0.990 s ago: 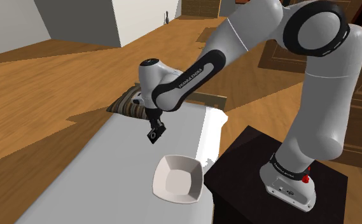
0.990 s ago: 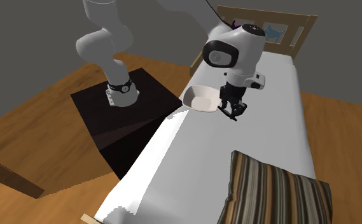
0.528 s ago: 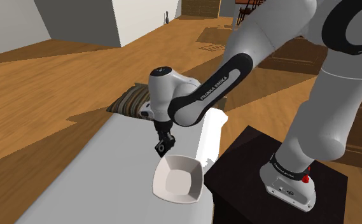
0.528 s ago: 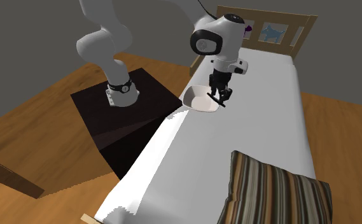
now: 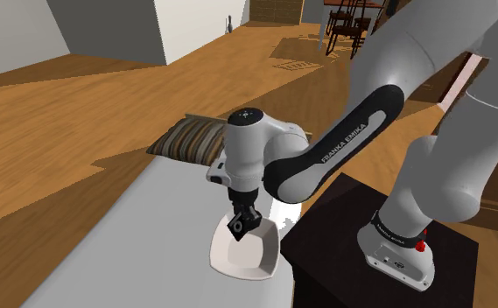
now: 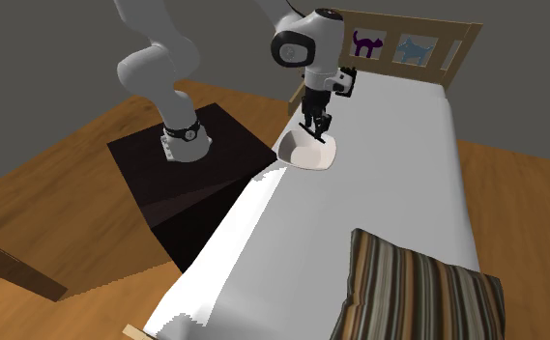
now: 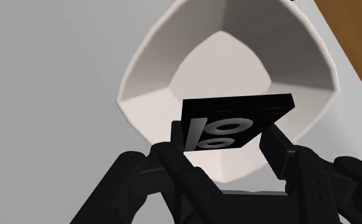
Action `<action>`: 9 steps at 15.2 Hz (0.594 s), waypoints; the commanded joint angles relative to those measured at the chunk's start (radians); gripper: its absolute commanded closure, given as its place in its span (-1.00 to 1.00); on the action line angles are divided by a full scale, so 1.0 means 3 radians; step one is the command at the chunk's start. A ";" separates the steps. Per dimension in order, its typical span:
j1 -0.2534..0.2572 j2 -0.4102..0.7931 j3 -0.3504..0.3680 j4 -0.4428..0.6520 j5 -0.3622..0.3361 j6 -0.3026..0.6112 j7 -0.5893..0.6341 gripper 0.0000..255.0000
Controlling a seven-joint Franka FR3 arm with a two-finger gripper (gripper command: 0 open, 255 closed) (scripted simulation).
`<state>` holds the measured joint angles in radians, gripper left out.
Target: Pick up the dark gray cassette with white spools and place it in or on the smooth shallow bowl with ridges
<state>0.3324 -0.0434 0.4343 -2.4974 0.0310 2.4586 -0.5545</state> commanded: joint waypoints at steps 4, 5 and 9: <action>0.0059 -0.0013 0.0069 -0.0177 0.0019 0.0167 0.0114 1.00; 0.0054 0.0033 0.0070 -0.0186 -0.0013 0.0218 0.0137 1.00; 0.0043 0.0225 0.0066 -0.0213 -0.0165 0.0418 0.0247 1.00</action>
<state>0.3454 0.0099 0.4541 -2.5597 -0.0064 2.5692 -0.4902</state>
